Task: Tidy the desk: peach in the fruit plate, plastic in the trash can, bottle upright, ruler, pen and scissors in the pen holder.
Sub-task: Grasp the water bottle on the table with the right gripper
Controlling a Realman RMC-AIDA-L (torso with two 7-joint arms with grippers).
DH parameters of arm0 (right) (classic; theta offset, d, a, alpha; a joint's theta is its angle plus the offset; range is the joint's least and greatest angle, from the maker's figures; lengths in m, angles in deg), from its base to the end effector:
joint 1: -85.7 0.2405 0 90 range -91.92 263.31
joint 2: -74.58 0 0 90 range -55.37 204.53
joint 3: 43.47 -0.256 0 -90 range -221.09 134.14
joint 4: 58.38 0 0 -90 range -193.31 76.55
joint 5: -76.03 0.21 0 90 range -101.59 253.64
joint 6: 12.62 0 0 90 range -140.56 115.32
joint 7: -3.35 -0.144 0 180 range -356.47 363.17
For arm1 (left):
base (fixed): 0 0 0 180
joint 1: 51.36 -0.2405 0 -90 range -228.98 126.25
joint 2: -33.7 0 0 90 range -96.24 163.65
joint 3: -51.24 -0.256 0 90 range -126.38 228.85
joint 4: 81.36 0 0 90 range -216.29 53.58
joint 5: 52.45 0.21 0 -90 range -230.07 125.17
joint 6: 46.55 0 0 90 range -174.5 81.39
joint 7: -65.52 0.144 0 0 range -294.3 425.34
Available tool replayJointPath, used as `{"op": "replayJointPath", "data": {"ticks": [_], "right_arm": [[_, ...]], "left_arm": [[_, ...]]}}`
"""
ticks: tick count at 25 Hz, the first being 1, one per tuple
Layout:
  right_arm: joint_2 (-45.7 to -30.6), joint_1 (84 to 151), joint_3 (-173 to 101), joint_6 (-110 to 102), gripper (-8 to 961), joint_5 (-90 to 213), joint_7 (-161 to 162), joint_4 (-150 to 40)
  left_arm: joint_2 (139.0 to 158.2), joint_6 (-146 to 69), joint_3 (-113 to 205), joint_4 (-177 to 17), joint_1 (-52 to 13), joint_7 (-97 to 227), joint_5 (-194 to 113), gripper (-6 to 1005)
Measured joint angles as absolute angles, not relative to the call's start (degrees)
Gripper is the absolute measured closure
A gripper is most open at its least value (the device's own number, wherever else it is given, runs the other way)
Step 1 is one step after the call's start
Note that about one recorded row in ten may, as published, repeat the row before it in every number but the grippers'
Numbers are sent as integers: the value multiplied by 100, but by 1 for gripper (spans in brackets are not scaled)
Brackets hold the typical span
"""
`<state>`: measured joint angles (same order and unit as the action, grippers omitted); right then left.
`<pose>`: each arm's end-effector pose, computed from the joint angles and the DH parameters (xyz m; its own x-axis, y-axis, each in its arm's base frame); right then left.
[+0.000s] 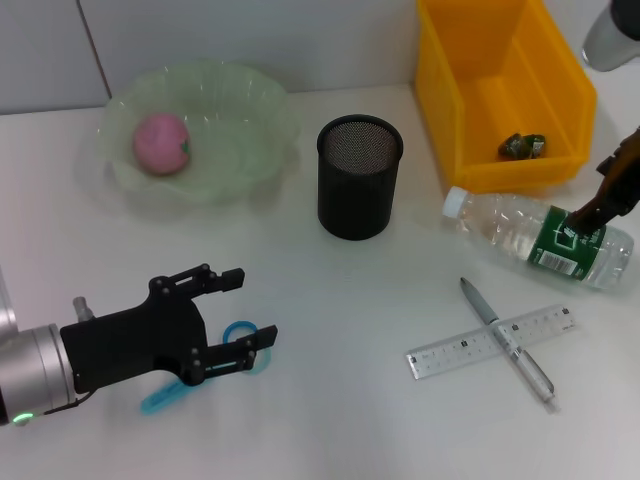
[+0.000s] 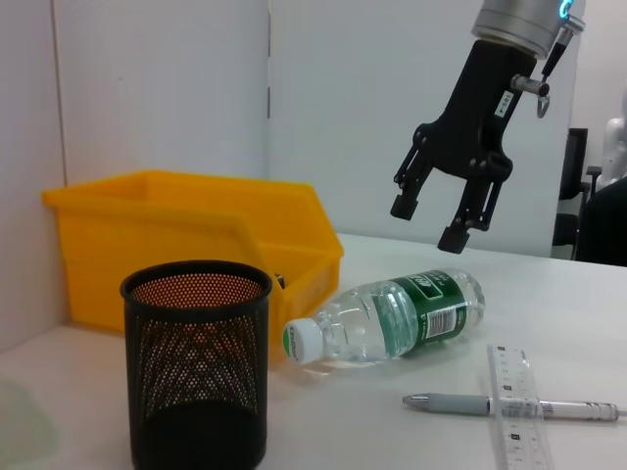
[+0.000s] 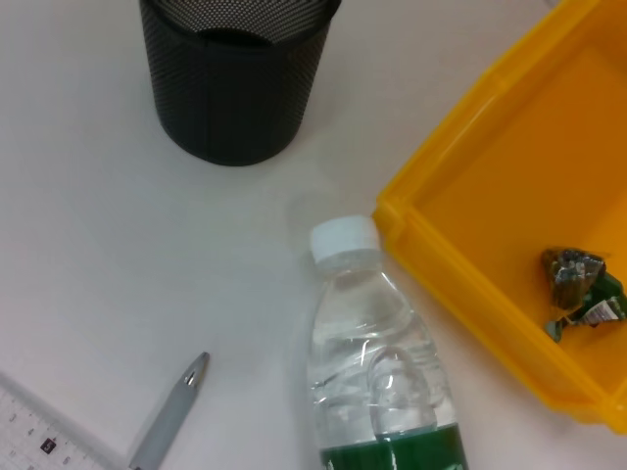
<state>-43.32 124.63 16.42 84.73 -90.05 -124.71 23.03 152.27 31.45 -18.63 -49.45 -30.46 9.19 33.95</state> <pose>0.2074 0.3773 0.0917 0.7318 -0.6050 0.3138 -0.3438 -0.7252 -0.5965 -0.2727 0.2909 -0.0524 0.8520 0.1245 0.5085 0.2828 -0.9268 -0.2470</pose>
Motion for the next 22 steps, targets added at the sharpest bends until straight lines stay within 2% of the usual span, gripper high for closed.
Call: {"op": "replayJointPath", "data": {"ticks": [22], "right_arm": [[-4338,12774,1736,7518,116,-9123,-12675,795]], "left_arm": [[15224,3127,-1849,-4997,-3079,947,3397,218]]}}
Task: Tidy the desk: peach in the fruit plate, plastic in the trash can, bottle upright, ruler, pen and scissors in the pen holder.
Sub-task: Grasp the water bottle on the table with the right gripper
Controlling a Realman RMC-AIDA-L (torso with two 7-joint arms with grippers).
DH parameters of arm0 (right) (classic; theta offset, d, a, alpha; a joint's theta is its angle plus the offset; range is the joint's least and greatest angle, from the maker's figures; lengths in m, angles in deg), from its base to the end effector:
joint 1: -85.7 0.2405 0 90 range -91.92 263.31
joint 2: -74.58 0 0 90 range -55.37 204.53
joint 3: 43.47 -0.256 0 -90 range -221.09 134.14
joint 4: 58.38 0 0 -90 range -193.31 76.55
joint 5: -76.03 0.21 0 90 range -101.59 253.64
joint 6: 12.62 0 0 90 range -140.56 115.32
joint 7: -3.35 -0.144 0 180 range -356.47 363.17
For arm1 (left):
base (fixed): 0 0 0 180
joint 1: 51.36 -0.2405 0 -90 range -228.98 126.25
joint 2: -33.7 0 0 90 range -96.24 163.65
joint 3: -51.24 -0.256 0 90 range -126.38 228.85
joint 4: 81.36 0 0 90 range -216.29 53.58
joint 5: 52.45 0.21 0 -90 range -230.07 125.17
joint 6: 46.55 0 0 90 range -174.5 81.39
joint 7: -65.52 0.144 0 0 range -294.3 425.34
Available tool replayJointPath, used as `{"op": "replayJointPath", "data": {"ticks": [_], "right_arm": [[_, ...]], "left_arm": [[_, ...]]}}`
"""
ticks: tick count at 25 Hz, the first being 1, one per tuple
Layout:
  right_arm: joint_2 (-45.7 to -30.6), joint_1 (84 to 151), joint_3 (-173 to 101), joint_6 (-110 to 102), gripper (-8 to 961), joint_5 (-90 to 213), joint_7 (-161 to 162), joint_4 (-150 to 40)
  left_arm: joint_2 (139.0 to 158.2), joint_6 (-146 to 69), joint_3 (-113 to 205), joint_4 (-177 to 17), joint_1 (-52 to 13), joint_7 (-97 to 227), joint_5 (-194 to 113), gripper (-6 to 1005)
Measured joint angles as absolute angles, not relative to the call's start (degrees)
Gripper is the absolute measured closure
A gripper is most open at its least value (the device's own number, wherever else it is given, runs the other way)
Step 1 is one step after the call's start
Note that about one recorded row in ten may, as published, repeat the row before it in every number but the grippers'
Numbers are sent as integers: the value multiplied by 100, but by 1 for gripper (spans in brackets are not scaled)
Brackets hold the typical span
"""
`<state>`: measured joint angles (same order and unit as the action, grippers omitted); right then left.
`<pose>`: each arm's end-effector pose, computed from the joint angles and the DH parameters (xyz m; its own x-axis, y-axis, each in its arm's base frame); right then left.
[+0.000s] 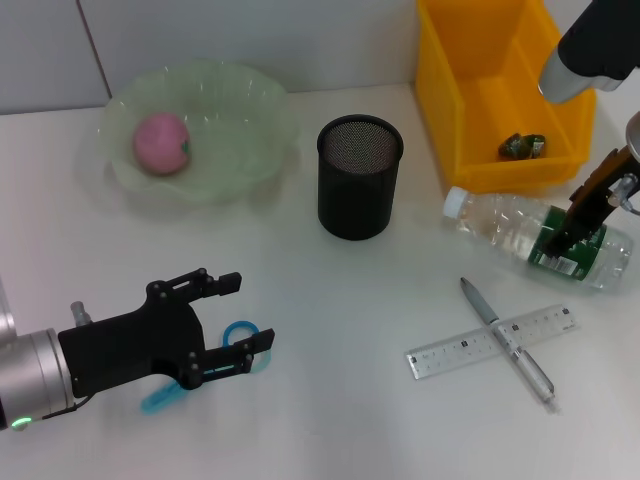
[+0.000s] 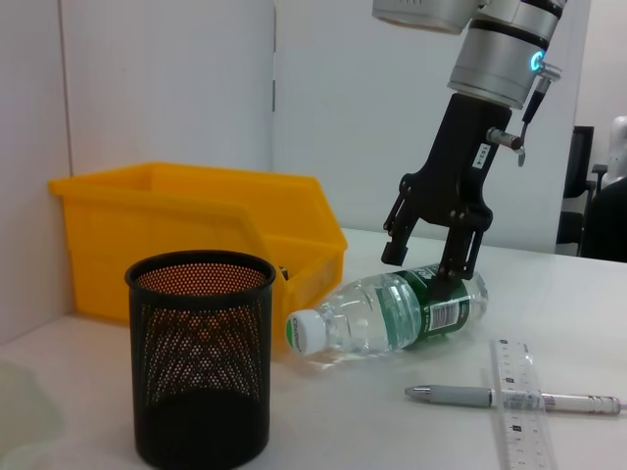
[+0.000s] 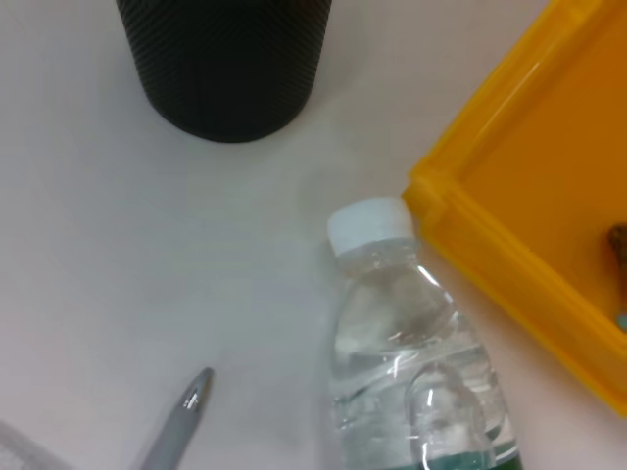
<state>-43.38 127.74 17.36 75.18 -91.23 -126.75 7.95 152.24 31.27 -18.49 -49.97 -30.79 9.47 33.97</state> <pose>0.2305 0.3945 0.0559 0.6900 -0.6480 0.3225 -0.3980 -0.7118 -0.5788 -0.2763 0.2887 -0.0530 0.8516 0.1343 0.5067 0.2934 -0.9231 -0.2485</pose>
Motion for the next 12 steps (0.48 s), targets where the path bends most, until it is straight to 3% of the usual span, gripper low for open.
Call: {"op": "replayJointPath", "data": {"ticks": [12], "right_arm": [[-4294,12809,1979,7149,116,-9123,-12662,368]], "left_arm": [[15217,3111,-1854,-5015,-3065,923,3395,218]]}}
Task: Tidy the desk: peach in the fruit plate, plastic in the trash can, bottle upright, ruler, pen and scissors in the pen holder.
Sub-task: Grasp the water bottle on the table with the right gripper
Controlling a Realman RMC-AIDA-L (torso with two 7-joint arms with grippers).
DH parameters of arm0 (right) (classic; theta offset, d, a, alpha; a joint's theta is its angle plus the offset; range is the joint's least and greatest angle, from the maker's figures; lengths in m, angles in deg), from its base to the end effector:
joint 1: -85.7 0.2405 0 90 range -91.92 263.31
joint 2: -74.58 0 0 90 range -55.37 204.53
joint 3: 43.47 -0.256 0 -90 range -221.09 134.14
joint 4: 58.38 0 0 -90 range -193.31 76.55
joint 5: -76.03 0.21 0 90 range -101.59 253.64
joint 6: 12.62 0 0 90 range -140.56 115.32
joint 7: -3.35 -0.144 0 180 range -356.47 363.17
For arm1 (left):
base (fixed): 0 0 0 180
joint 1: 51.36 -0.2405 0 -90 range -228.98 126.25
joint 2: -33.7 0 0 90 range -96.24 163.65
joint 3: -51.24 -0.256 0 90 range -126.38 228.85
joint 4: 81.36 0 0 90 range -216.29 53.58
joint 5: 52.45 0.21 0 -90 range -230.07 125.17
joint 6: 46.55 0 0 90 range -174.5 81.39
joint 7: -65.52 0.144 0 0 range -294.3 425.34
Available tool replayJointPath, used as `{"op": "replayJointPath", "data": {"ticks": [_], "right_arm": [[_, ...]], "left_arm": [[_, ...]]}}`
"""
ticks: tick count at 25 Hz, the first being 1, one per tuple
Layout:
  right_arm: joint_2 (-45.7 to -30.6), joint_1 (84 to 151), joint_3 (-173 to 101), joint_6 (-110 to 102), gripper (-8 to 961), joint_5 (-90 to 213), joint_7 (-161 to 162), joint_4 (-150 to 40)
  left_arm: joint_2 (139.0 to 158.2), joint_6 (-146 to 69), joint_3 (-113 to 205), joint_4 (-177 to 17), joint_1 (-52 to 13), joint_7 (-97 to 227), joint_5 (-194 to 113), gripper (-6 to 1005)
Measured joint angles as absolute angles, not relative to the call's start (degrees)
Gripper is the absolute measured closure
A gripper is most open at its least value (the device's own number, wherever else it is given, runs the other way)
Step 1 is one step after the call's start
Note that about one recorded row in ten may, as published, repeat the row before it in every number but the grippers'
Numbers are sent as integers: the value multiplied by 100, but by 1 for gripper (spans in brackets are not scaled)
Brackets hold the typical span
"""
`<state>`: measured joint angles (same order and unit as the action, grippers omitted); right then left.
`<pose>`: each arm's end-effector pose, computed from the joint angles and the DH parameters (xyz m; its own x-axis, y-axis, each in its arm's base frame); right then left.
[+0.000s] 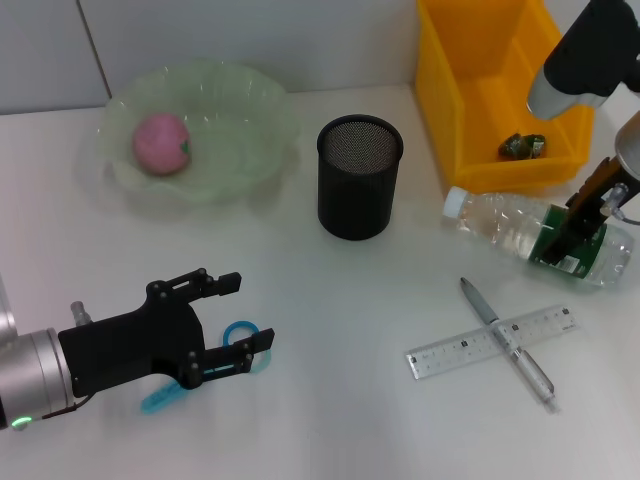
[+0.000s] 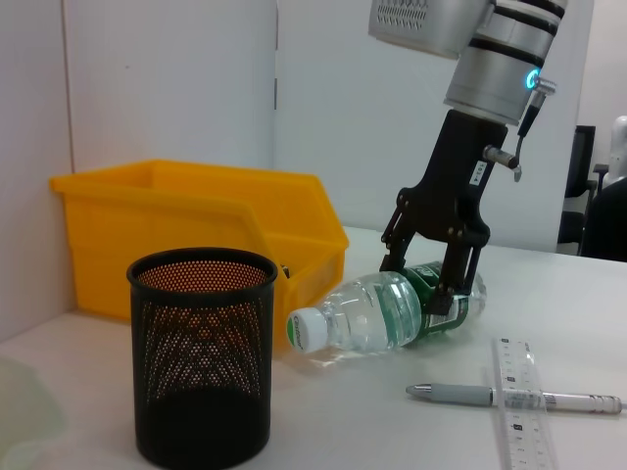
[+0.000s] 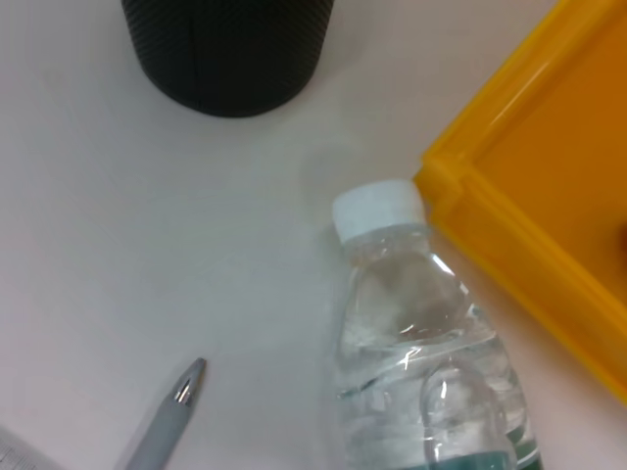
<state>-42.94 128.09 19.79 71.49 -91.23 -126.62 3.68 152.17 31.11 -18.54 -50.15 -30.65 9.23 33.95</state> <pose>0.2386 0.3980 0.0446 0.6869 -0.6343 0.3547 -0.3747 -0.7273 -0.5750 -0.2766 0.2892 -0.0531 0.8514 0.1395 0.5057 0.2977 -0.9222 -0.2468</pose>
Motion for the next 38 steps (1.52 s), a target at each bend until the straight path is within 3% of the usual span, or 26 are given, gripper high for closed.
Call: {"op": "replayJointPath", "data": {"ticks": [38], "right_arm": [[-4313,12982,1988,6425,118,-9124,-12645,-591]], "left_arm": [[15218,3114,-1863,-5016,-3036,918,3412,219]]}}
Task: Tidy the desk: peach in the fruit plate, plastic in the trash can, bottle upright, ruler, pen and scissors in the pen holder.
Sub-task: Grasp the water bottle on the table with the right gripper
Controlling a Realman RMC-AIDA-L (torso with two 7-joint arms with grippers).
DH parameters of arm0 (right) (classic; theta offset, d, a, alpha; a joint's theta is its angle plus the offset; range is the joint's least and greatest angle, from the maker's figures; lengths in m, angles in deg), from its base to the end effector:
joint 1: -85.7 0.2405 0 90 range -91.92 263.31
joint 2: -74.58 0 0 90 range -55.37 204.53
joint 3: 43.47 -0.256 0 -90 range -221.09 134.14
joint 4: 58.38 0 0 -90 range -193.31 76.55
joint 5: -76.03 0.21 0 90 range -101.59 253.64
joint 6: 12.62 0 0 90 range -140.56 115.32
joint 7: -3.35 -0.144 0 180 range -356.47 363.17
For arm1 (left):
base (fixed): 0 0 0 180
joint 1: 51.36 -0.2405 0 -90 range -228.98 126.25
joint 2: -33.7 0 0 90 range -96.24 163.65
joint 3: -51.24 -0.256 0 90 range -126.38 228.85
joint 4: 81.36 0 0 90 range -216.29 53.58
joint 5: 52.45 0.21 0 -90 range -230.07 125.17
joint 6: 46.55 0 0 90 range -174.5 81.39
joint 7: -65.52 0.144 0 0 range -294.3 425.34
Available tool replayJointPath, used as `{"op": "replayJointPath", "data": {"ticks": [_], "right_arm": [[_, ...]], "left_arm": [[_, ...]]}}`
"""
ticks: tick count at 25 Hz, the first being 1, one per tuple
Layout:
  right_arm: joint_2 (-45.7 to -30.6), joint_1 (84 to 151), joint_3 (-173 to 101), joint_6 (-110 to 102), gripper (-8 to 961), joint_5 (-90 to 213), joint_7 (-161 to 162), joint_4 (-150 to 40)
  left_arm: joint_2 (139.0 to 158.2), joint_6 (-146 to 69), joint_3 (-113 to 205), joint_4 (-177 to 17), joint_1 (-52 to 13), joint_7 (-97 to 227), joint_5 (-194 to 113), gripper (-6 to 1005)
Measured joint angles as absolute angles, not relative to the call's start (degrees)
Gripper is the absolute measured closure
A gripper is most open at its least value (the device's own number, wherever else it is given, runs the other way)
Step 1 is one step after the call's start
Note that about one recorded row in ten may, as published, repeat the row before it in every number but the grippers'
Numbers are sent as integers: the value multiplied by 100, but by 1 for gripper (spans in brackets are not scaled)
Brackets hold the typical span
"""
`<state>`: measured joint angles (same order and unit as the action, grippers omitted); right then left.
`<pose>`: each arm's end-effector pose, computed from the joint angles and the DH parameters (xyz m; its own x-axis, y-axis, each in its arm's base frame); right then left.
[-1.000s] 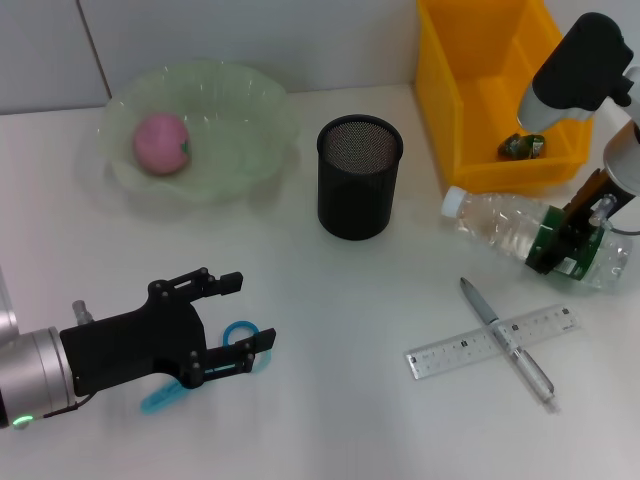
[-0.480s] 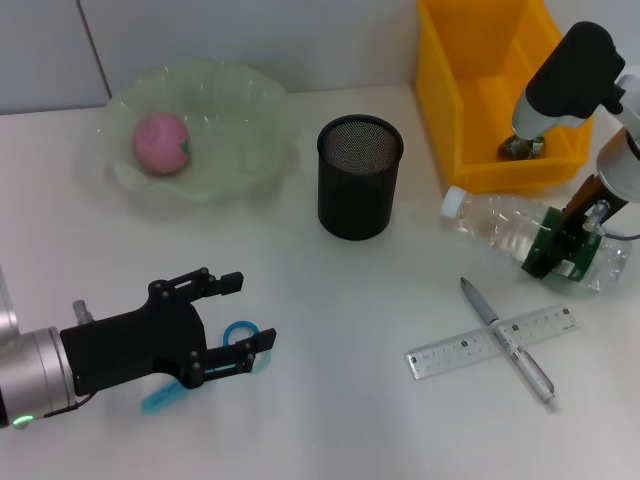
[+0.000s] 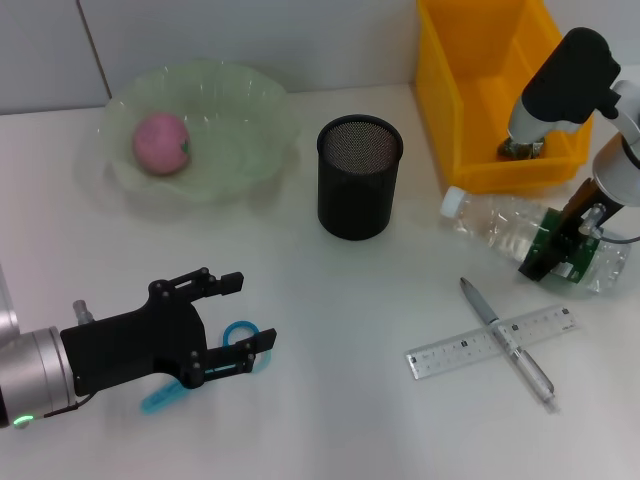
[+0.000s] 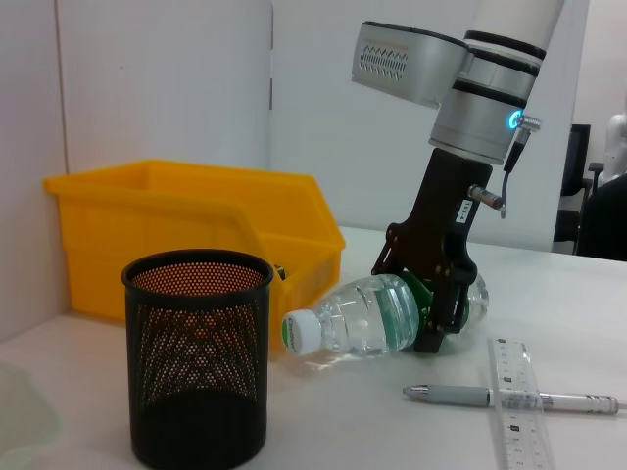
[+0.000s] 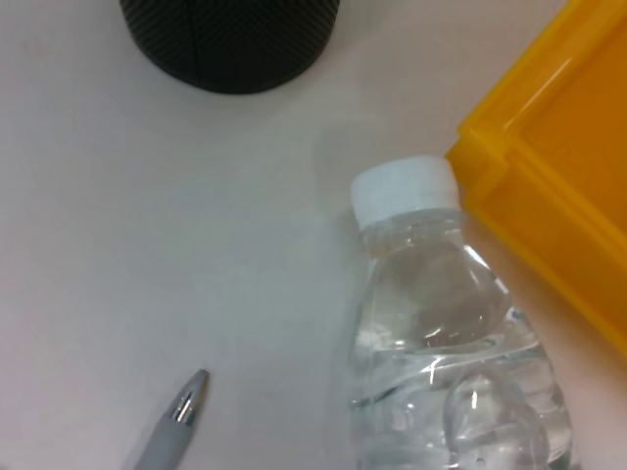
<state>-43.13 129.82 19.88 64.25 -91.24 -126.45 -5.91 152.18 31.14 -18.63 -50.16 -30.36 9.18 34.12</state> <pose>0.2552 0.4027 0.0212 0.6766 -0.6435 0.3579 -0.3910 -0.7258 -0.5660 -0.2753 0.2901 -0.0537 0.8531 0.1363 0.5036 0.2917 -0.9249 -0.2438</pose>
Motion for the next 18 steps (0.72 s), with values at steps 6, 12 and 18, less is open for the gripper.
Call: {"op": "replayJointPath", "data": {"ticks": [6,12,18], "right_arm": [[-4322,12982,1984,6462,118,-9123,-12646,-563],[-4343,12933,1952,6451,136,-9101,-12639,-554],[-4362,12879,1927,6498,141,-9073,-12640,-477]], "left_arm": [[15218,3114,-1863,-5016,-3036,913,3413,219],[15218,3115,-1863,-5016,-3036,910,3412,220],[15218,3129,-1863,-5016,-3036,910,3403,220]]}}
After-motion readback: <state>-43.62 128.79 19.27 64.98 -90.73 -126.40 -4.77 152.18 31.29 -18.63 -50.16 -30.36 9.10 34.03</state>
